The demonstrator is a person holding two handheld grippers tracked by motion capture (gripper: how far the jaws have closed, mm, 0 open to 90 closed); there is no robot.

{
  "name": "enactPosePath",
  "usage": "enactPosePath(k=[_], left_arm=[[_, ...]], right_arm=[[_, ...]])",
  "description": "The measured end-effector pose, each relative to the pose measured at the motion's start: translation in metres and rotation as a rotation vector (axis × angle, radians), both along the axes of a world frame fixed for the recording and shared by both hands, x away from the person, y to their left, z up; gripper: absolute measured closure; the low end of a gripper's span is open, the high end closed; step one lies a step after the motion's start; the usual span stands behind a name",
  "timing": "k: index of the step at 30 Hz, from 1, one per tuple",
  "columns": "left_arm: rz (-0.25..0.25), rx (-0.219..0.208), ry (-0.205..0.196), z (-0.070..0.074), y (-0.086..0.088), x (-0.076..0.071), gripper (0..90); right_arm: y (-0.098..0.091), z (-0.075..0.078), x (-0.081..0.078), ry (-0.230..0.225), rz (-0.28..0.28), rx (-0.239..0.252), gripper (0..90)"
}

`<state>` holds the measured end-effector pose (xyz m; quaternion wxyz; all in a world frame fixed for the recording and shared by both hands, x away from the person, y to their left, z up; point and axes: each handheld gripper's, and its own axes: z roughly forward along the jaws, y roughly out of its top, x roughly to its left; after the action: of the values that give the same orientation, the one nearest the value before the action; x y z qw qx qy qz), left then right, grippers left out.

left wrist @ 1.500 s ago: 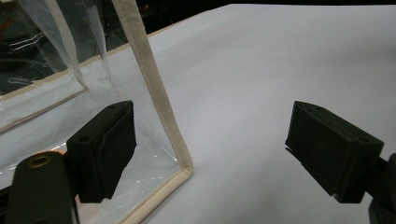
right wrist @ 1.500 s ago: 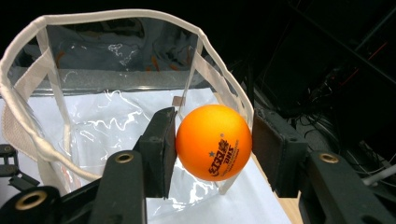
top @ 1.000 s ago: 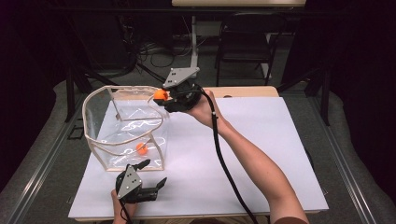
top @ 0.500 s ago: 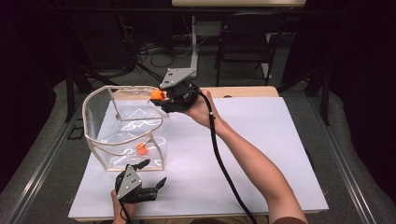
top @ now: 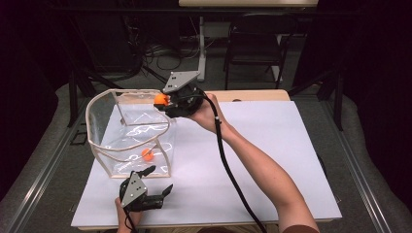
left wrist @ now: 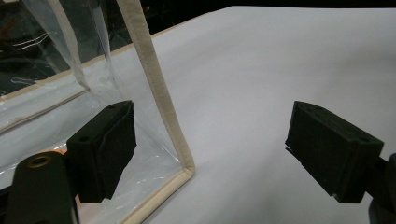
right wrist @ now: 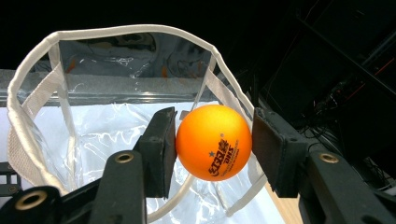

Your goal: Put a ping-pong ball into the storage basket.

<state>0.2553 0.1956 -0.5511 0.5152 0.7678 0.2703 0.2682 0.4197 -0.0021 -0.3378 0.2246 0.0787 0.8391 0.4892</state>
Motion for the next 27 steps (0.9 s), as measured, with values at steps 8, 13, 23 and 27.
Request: enactPosePath(k=[8,13,23,27], left_arm=[[0.002,-0.001,0.000,0.000,0.001,0.000,15.8],[-0.003,-0.001,-0.004,0.000,0.000,0.000,15.8],[0.004,-0.010,-0.006,0.001,0.001,0.000,15.8],[0.006,-0.011,-0.005,0.001,0.002,0.000,15.8]], right_arm=[[0.005,0.003,0.000,-0.007,0.010,0.005,50.8],[0.010,0.003,0.000,-0.006,0.020,0.008,50.8],[0.018,0.009,-0.002,-0.015,0.039,0.004,50.8],[0.019,0.011,-0.003,-0.022,0.036,0.001,50.8]])
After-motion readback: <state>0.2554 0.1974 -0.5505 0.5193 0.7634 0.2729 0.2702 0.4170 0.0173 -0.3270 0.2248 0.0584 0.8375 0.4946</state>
